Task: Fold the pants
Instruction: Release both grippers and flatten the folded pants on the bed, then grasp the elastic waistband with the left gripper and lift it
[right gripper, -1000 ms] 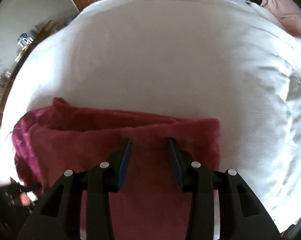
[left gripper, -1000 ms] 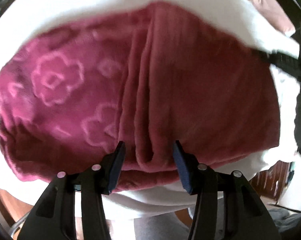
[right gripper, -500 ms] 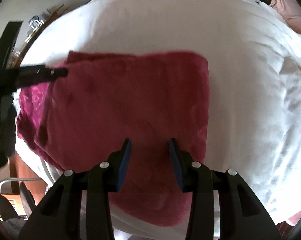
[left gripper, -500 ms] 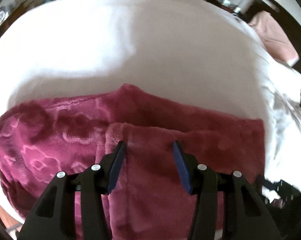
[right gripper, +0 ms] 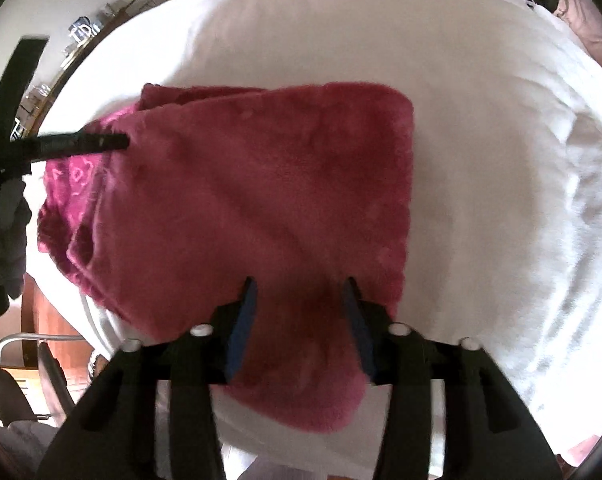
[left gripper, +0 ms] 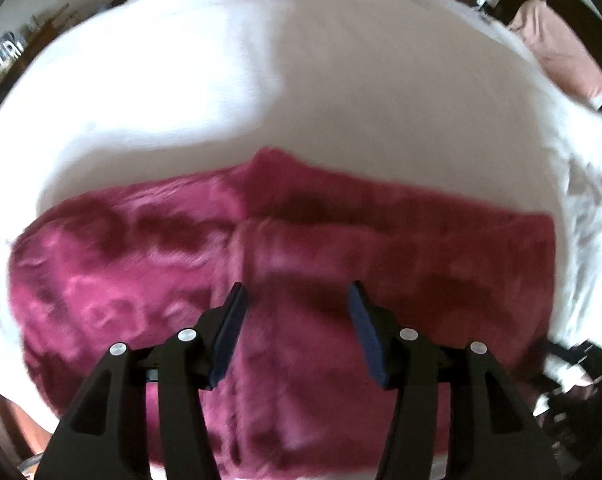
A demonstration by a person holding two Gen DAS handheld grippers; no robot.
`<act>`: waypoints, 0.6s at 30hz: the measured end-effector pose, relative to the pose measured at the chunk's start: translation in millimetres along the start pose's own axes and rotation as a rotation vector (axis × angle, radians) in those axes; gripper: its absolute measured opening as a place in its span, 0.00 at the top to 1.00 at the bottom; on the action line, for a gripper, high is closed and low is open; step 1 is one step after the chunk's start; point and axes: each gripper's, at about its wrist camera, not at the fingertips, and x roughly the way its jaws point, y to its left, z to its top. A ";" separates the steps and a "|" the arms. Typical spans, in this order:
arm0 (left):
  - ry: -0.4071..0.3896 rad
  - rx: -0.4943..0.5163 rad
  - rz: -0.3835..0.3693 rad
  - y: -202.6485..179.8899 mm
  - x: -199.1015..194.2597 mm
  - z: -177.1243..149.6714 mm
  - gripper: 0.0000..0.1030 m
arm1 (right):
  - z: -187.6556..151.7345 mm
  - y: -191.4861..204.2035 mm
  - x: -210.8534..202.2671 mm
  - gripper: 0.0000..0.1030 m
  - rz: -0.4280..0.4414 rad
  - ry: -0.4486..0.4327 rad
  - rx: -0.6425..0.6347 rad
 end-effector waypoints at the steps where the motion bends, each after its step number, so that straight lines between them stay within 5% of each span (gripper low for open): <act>1: 0.002 0.002 0.006 0.3 -4.0 -6.8 0.48 | -3.0 -0.4 -3.0 0.52 0.005 -0.002 -0.002; 7: 0.027 -0.076 -0.024 10.4 -16.1 -52.1 0.48 | -19.2 7.7 -1.9 0.52 0.022 0.026 -0.051; 18: 0.075 -0.138 -0.005 16.6 26.7 -90.3 0.43 | -26.4 11.6 39.6 0.50 -0.004 0.086 -0.138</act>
